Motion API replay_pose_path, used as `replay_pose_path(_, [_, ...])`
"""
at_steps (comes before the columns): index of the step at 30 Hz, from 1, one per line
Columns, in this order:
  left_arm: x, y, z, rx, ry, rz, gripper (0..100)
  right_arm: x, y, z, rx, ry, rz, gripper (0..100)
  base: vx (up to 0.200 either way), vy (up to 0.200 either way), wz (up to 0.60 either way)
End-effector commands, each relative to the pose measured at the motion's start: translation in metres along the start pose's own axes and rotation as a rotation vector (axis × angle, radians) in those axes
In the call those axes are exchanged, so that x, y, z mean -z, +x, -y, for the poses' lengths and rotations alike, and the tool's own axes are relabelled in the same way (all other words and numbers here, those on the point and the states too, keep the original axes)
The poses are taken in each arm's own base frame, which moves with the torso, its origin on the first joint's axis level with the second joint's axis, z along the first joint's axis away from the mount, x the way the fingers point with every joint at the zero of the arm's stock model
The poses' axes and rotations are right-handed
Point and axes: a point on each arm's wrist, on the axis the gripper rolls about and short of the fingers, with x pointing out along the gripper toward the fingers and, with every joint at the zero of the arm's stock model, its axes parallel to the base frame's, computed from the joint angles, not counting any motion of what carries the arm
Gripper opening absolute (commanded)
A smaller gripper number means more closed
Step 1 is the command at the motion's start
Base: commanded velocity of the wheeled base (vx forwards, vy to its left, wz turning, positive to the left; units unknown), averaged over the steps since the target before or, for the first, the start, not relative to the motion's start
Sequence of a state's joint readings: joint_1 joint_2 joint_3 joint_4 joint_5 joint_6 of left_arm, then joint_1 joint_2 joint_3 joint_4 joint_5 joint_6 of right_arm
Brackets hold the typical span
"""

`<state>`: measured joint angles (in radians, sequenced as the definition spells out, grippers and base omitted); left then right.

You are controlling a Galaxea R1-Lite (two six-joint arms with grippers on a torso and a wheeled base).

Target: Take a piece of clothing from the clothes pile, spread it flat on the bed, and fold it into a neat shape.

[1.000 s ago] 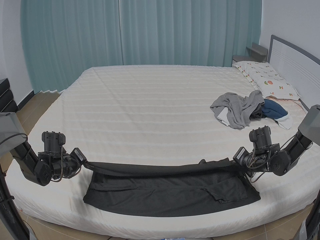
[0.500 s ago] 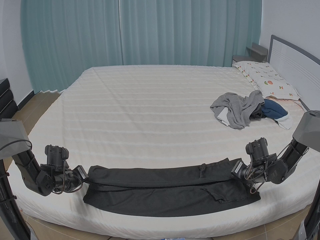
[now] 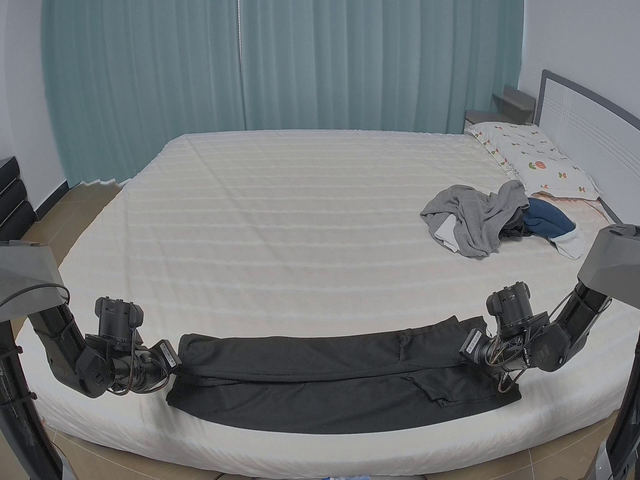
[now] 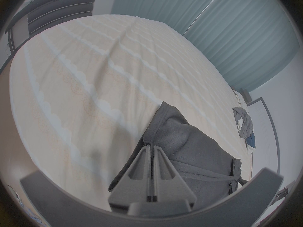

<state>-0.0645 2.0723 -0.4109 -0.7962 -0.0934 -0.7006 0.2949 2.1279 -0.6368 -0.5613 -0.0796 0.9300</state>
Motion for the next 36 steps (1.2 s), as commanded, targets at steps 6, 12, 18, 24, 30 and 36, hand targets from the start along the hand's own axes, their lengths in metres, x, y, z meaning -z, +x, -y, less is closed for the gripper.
replay_pose_path(6, [0.003,-0.003,-0.001,-0.004,0.000,-0.004,100,-0.012,-0.017,-0.009,-0.061,0.024,0.045,100,0.000,0.000,0.00])
replay_pose_path(12, [0.004,-0.006,-0.004,-0.008,-0.003,-0.009,100,-0.036,-0.043,-0.008,-0.136,0.065,0.097,100,0.000,0.000,0.00])
replay_pose_path(18, [-0.004,-0.010,-0.005,0.005,-0.035,0.017,100,-0.051,-0.039,0.006,-0.143,0.111,0.081,100,0.000,0.000,0.00])
replay_pose_path(24, [-0.011,-0.012,-0.011,0.041,-0.074,0.004,100,-0.048,-0.015,0.017,-0.114,0.110,-0.001,100,0.000,0.000,0.00])
replay_pose_path(30, [-0.012,-0.011,-0.015,0.051,-0.092,-0.012,100,-0.047,0.006,0.021,-0.080,0.092,-0.024,100,0.000,0.000,0.00])
replay_pose_path(36, [-0.013,-0.011,-0.015,0.053,-0.096,-0.013,100,-0.056,0.011,0.032,-0.073,0.126,-0.028,100,0.000,0.000,0.00])
